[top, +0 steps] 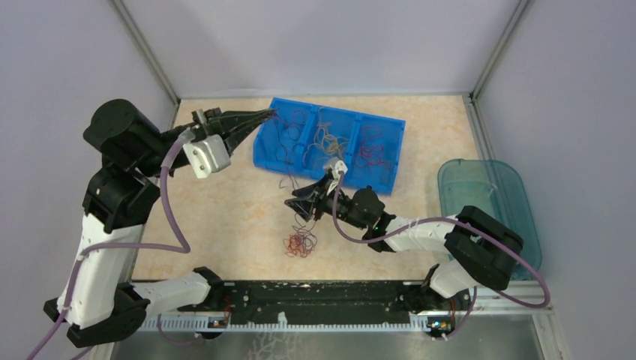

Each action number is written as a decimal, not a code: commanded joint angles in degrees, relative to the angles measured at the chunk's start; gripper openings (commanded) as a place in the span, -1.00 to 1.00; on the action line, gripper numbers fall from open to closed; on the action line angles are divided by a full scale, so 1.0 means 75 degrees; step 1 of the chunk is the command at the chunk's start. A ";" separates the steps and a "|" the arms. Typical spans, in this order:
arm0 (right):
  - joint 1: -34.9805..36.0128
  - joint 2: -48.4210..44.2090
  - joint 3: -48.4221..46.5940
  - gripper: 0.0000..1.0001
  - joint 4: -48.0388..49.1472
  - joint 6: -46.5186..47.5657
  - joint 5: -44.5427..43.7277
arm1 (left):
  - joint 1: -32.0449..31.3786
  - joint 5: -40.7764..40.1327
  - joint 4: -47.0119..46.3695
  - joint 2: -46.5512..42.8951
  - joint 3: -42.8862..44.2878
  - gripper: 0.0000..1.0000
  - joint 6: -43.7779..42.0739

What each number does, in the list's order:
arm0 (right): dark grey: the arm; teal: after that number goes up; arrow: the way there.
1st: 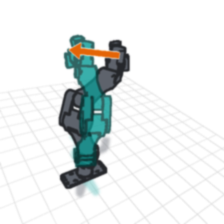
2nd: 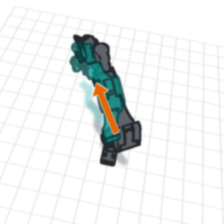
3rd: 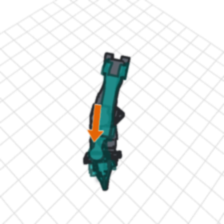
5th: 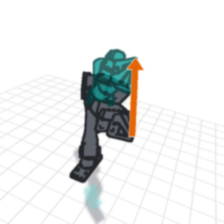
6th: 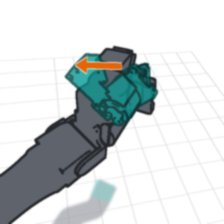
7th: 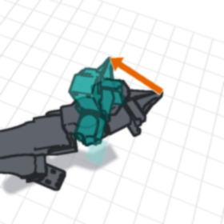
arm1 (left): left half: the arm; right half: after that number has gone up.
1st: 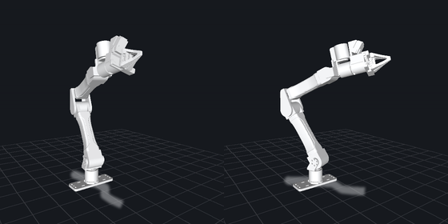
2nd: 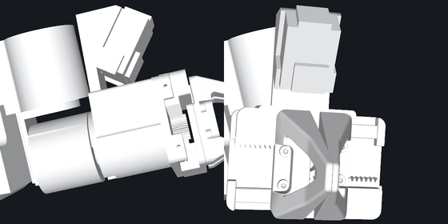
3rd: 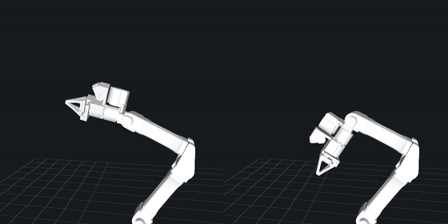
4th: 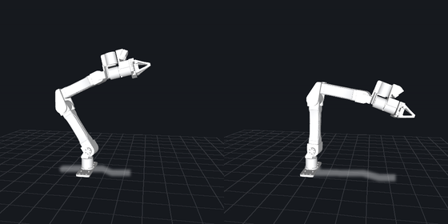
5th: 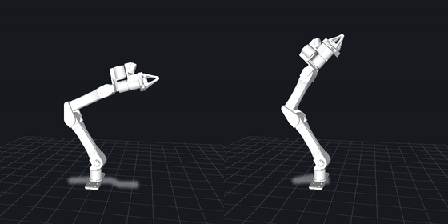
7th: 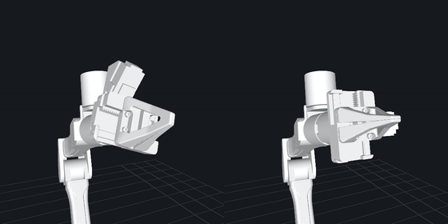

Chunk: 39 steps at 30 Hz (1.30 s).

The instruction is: Untangle the cables

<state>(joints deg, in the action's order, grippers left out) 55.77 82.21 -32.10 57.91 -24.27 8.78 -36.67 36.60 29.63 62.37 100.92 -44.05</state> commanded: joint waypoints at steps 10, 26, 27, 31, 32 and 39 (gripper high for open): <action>0.0094 -0.0336 0.0782 -0.11 0.0205 0.0229 -0.1154 | -0.0045 -0.1219 -0.2090 -0.0275 0.0395 -1.00 -0.1065; -0.0380 -0.1795 0.1373 -0.23 -0.1205 0.0756 -0.2419 | -0.0045 -0.3466 -0.6337 -0.0507 -0.0693 -1.00 -0.3257; -0.0438 -0.1906 0.1384 -0.23 -0.1311 0.0771 -0.2422 | -0.0045 -0.3479 -0.6528 -0.0476 -0.0678 -1.00 -0.3311; -0.0521 -0.2278 0.1278 0.05 -0.1351 0.1105 -0.1791 | -0.0045 -0.3426 -0.6076 -0.0250 -0.0162 -1.00 -0.2954; -0.0520 -0.2338 0.1098 0.16 -0.1407 0.1168 -0.1466 | -0.0045 -0.3333 -0.5776 -0.0243 -0.0058 -1.00 -0.2813; 0.0226 -0.1811 -0.0952 0.46 -0.1632 0.1857 0.0273 | -0.0045 -0.2741 -0.4870 -0.0293 -0.0161 -1.00 -0.2430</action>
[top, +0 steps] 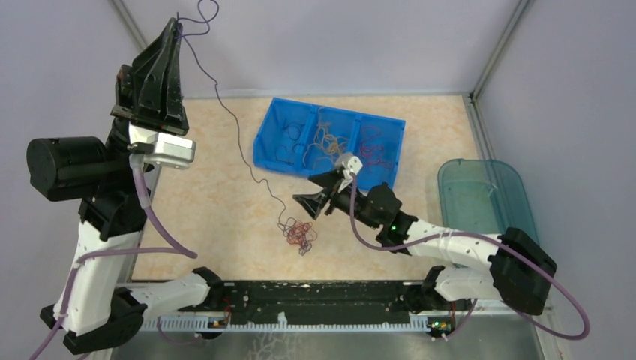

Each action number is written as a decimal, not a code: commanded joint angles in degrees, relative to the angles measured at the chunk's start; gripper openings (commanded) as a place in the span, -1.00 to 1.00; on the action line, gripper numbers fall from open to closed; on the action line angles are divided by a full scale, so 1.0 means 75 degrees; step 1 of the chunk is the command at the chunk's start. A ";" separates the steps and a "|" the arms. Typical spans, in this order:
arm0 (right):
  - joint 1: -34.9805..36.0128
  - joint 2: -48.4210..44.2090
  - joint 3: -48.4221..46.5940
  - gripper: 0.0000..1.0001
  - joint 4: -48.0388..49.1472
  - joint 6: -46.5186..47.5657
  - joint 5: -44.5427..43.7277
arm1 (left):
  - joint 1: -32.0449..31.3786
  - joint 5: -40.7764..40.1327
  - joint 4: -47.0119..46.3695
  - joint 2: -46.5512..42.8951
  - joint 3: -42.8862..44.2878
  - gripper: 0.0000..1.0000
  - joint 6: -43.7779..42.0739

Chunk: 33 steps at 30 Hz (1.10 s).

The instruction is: Untangle the cables

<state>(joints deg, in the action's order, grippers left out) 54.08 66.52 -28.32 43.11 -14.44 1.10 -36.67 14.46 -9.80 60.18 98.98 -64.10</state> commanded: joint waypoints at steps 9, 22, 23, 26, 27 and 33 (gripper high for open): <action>0.0887 0.1893 -0.2501 0.45 0.1073 0.0203 0.1910 | -0.0045 0.0235 0.0608 0.0343 0.0794 -1.00 0.0151; 0.0887 0.3548 -0.1906 0.07 0.1261 -0.0138 0.0296 | -0.0045 0.0597 -0.0012 0.0869 0.1826 -1.00 -0.0951; 0.0886 0.3660 -0.1756 0.05 0.1393 -0.0193 0.0201 | -0.0045 0.0657 -0.0115 0.0951 0.1999 -1.00 -0.1125; 0.0893 0.4217 -0.1443 0.04 0.1720 -0.0502 -0.0196 | -0.0045 0.0844 -0.0169 0.1271 0.2665 -1.00 -0.1600; 0.0881 0.4352 -0.1345 0.04 0.1869 -0.0697 -0.0367 | -0.0045 0.0893 -0.0224 0.1360 0.2836 -1.00 -0.1766; 0.0887 0.4941 -0.0727 0.12 0.2513 -0.1226 -0.1401 | -0.0045 0.1150 -0.0717 0.1657 0.3404 -1.00 -0.2494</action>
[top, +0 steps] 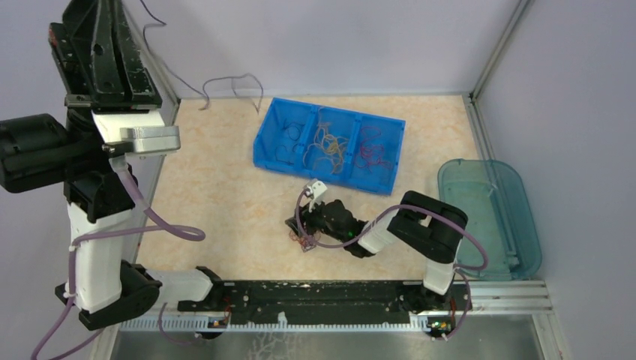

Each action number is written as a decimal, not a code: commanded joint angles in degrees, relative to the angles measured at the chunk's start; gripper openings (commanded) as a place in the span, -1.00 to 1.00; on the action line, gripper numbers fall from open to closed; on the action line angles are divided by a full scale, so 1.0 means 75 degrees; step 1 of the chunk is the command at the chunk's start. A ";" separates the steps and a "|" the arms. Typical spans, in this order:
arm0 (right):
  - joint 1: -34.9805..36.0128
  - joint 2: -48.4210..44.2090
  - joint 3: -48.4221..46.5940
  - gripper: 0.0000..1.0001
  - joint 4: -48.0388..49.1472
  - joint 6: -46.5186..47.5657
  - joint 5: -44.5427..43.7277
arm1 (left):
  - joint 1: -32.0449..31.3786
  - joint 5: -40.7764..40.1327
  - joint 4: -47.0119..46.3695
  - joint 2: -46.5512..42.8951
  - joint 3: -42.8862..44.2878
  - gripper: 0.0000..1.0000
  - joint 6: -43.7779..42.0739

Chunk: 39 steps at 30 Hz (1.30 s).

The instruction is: Untangle the cables

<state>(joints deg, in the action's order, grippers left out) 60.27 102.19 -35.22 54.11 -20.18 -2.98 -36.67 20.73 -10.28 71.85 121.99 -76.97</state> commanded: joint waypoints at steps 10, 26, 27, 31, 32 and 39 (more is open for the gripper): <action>0.0063 -0.2266 0.0358 0.61 0.0967 0.0267 -0.0334 | -0.0045 0.0301 0.0549 -0.1154 -0.1877 -1.00 0.0128; 0.0062 -0.4034 -0.2224 0.76 -0.1058 0.1395 0.2424 | -0.0045 0.1358 0.3081 -0.1629 -0.2677 -1.00 0.2066; 0.0062 -0.3977 -0.2334 0.73 -0.1126 0.1412 0.2507 | -0.0045 0.1352 0.3082 -0.1643 -0.2692 -1.00 0.2081; 0.0065 -0.3740 -0.2672 0.66 -0.1140 0.1289 0.2930 | -0.0045 0.1339 0.3109 -0.1670 -0.2707 -1.00 0.2102; 0.0068 -0.3683 -0.2734 0.63 -0.1145 0.1265 0.2995 | -0.0045 0.1346 0.3125 -0.1669 -0.2716 -1.00 0.2082; 0.0055 -0.3640 -0.2866 0.57 -0.1226 0.1246 0.2890 | -0.0045 0.1397 0.3129 -0.1739 -0.2794 -1.00 0.2049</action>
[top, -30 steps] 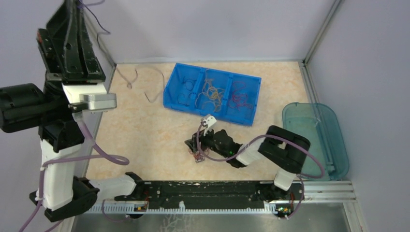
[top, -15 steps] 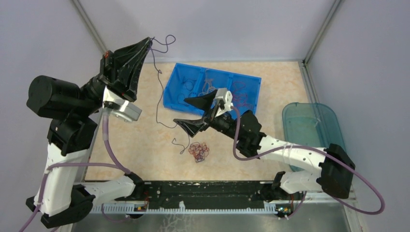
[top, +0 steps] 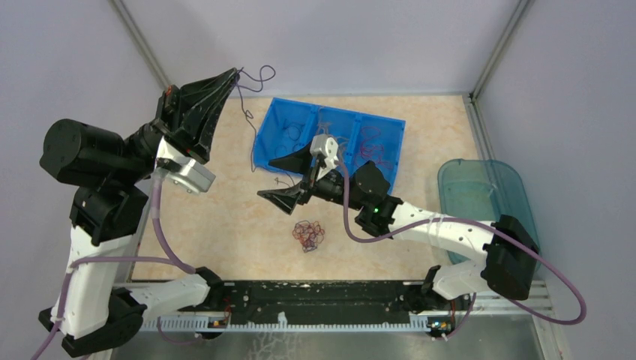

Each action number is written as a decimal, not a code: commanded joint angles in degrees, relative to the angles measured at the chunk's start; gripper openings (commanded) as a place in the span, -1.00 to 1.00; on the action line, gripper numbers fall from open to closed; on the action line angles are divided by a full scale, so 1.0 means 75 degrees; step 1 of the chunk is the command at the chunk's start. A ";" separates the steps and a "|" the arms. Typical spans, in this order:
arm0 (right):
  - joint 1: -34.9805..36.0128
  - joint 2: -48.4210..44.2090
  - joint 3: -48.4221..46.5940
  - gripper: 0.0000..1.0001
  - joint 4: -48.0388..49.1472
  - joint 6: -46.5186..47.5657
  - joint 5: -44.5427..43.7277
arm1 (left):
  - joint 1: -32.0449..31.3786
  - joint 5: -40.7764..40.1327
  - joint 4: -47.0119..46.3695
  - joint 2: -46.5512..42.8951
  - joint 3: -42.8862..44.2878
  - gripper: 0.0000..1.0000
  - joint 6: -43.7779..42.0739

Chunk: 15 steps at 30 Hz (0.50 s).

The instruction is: Untangle the cables

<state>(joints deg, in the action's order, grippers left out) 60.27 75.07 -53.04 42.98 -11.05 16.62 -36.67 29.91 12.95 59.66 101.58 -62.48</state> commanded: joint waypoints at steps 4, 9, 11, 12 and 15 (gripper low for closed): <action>0.0061 0.0243 -0.0811 0.50 0.0067 0.0078 0.0272 | -0.0045 0.0196 0.0037 -0.0132 -0.0108 -1.00 0.0161; 0.0064 0.0541 -0.1171 0.23 -0.0071 0.0207 0.0183 | -0.0045 0.0172 0.0031 -0.0204 -0.0235 -1.00 0.0203; 0.0062 0.0608 -0.1228 0.06 0.0021 0.0168 0.0250 | -0.0045 0.0137 0.0031 -0.0230 -0.0302 -1.00 0.0255; 0.0066 0.0633 -0.1259 -0.09 0.0036 0.0156 0.0254 | -0.0045 0.0109 0.0037 -0.0248 -0.0337 -1.00 0.0300; 0.0065 0.0652 -0.1329 -0.60 -0.0040 0.0166 0.0188 | -0.0045 -0.0011 0.0033 -0.0315 -0.0550 -1.00 0.0510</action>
<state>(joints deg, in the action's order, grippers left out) 60.27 79.85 -59.29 40.60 -10.26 17.85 -36.67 30.17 13.15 58.28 99.13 -61.04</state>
